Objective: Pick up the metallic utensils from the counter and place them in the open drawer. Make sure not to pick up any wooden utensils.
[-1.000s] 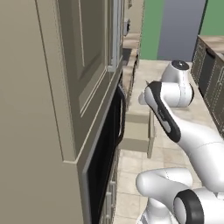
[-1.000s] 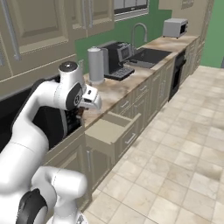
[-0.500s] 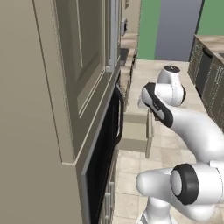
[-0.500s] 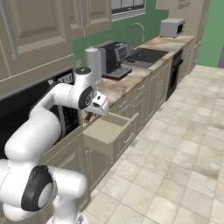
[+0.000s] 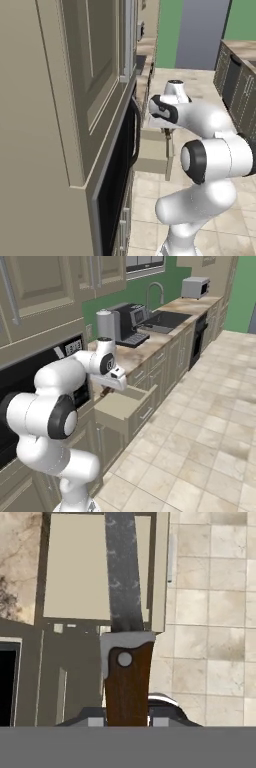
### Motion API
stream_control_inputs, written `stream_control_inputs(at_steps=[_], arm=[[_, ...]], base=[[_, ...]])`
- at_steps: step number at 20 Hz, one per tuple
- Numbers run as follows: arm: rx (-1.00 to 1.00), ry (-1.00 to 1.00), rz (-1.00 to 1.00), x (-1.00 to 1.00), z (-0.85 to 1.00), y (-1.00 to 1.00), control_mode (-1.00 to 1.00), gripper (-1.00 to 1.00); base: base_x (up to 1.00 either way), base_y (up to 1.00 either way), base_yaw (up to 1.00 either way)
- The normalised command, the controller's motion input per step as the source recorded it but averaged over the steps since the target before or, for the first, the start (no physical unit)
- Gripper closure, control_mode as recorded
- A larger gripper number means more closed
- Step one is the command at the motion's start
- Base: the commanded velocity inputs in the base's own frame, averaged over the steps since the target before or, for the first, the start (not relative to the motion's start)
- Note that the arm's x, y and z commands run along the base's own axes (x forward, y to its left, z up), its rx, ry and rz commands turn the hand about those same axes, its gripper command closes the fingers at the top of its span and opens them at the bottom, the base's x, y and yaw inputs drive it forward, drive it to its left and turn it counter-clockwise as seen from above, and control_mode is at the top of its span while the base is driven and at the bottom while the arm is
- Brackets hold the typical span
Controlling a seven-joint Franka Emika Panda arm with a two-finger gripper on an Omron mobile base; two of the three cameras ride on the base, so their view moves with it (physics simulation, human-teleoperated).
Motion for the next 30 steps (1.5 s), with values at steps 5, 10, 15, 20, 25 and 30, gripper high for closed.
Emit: stream_control_inputs(at_steps=[5, 10, 15, 20, 25, 30], arm=[[0.04, 0.10, 0.00, 0.31, -0.54, -0.03, -1.00, 1.00], [0.01, -0.02, 0.00, 0.69, -0.53, 0.00, -1.00, 1.00], [0.00, -0.05, 0.00, 0.71, -0.42, 0.00, -1.00, 1.00], [0.00, -0.06, 0.00, 0.91, -0.42, 0.00, -1.00, 1.00], [0.01, -0.11, 0.00, 0.87, -0.50, -0.07, -1.00, 1.00], [0.00, -0.02, 0.00, 0.38, -0.62, -0.22, -1.00, 1.00]], base=[[0.00, 0.00, 0.00], [0.00, 0.00, 0.00], [0.00, 0.00, 0.00], [0.00, 0.00, 0.00], [0.00, 0.00, 0.00], [0.00, 0.00, 0.00]])
